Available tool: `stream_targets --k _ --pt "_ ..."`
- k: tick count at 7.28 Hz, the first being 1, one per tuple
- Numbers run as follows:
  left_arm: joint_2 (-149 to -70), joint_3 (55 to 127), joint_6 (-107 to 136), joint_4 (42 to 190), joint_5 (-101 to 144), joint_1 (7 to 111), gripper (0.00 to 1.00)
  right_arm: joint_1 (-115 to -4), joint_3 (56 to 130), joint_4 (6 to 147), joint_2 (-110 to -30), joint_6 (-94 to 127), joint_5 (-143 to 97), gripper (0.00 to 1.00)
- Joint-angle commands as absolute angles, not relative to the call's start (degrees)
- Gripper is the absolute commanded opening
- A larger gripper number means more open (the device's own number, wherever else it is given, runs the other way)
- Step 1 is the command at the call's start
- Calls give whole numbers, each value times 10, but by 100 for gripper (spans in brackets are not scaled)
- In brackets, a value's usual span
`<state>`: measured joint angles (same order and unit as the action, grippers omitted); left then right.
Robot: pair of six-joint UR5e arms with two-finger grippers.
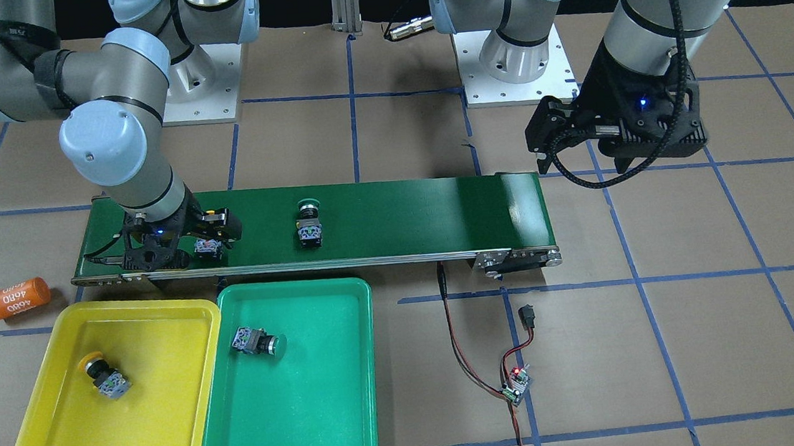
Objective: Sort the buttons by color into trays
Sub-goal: 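Lower the right gripper onto the yellow-capped button and grasp it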
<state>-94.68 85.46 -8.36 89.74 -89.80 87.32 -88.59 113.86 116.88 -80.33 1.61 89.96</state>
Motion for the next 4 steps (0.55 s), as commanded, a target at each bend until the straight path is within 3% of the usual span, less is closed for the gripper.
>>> stream_targets --k 1,2,4 --pt "-943 868 -108 883 -894 873 100 -886 1134 1169 -797 13 897 18" --pt "-945 868 -110 876 -892 872 100 -886 1128 1168 -797 12 899 0" --pt "-943 868 -87 864 -892 873 100 -886 1125 1168 -797 12 904 0"
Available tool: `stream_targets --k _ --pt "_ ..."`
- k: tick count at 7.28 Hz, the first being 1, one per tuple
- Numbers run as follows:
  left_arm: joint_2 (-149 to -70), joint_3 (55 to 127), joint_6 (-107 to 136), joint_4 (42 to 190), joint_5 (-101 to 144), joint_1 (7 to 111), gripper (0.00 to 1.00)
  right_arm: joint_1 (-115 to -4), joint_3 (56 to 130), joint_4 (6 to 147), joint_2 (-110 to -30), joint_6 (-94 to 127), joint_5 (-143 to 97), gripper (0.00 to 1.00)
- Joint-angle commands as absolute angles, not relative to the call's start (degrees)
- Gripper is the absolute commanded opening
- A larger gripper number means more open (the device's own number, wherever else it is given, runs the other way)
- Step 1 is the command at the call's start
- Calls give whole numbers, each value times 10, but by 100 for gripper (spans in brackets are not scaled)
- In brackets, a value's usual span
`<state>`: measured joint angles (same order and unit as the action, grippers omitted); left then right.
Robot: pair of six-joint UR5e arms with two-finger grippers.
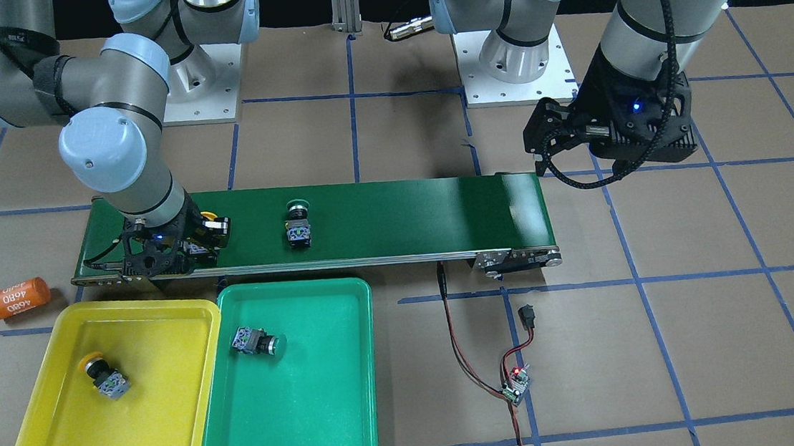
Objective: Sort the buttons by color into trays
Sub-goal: 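Drop the yellow-capped button into the yellow tray with the right gripper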
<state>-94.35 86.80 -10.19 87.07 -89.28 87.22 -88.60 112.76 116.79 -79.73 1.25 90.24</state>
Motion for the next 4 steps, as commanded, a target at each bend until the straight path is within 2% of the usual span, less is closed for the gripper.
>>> stream_targets --k 1,2,4 --pt "-943 868 -81 863 -892 873 100 -885 1114 1171 -797 12 898 0" --pt "-941 867 -81 863 -893 874 100 -886 1055 1169 -774 12 897 0" --pt "-941 863 -79 863 -892 874 100 -871 905 1160 -652 -12 907 1"
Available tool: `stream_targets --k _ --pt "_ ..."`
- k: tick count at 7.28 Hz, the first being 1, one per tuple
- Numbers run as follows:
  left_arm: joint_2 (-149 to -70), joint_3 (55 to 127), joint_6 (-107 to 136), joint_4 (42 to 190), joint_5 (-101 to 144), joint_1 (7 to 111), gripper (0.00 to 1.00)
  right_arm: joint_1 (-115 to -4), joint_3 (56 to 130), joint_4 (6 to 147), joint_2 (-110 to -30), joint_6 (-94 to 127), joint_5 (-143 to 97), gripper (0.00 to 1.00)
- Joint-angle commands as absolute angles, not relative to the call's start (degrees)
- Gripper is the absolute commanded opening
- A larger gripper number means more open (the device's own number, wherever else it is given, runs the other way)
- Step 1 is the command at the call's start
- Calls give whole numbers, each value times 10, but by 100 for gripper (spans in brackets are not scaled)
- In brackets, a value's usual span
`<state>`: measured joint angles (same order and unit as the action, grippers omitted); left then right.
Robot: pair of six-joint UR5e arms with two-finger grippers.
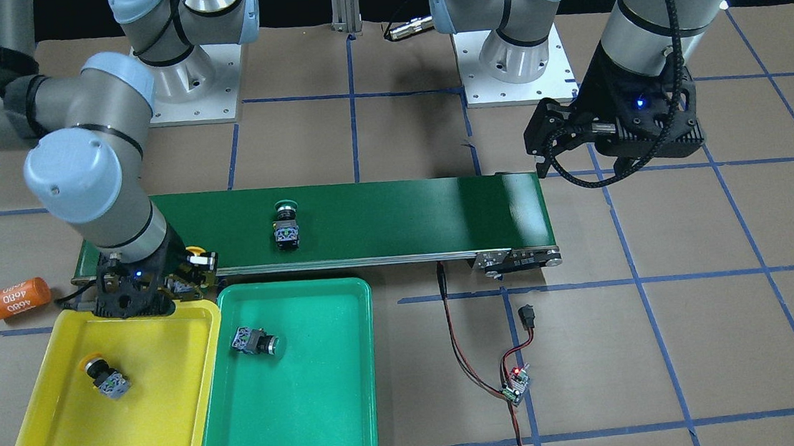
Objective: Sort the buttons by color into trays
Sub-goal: 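Drop the yellow-capped button into the yellow tray with the right gripper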
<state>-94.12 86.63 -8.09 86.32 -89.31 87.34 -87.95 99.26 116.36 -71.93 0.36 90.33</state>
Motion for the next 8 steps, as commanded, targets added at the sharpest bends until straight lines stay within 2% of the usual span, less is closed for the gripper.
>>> stream_targets --k 1,2,3,6,8 --pt "-944 857 -55 864 -896 873 100 -854 863 1160 -610 -18 908 37" --pt "-941 862 -53 863 -897 874 100 -837 847 1158 -591 -44 907 75" --pt "-941 865 -53 863 -897 874 100 -834 848 1154 -592 -51 907 100" --pt "-943 859 -59 863 -898 873 100 -839 883 1066 -657 -53 900 100" --pt "-943 858 -58 863 -898 873 100 -848 1000 1074 -753 -43 897 100"
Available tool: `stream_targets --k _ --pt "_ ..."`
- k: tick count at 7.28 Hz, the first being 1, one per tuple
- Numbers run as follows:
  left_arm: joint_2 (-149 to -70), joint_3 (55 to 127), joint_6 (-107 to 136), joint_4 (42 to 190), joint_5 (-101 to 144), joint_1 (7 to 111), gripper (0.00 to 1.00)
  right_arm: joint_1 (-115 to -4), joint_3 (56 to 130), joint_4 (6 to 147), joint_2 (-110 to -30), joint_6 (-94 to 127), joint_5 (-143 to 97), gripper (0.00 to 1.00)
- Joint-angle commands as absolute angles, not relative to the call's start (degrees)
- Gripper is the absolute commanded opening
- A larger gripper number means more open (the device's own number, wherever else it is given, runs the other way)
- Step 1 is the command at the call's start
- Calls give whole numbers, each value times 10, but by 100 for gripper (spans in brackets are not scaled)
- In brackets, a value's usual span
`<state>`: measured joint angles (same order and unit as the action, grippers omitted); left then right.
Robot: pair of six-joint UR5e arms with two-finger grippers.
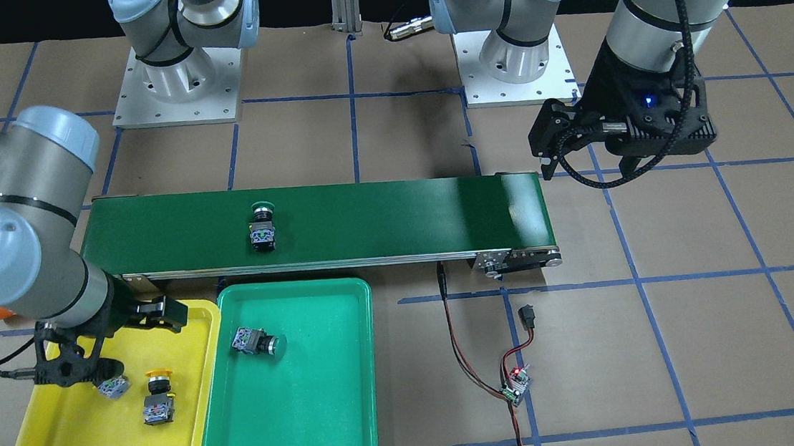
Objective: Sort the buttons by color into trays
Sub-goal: 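Lower the right gripper onto the last green-capped button and grasp it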
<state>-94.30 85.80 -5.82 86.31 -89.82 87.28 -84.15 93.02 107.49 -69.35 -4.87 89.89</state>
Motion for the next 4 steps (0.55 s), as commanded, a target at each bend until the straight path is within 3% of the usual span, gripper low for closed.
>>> stream_targets --k 1,3,4 --pt "-943 858 -58 863 -899 873 100 -873 1061 1119 -792 -32 897 100" --pt "-943 859 -57 863 -898 873 100 -922 1147 1218 -823 22 897 100" --pt "-941 859 -57 863 -898 873 100 -941 1154 1227 -830 30 902 100"
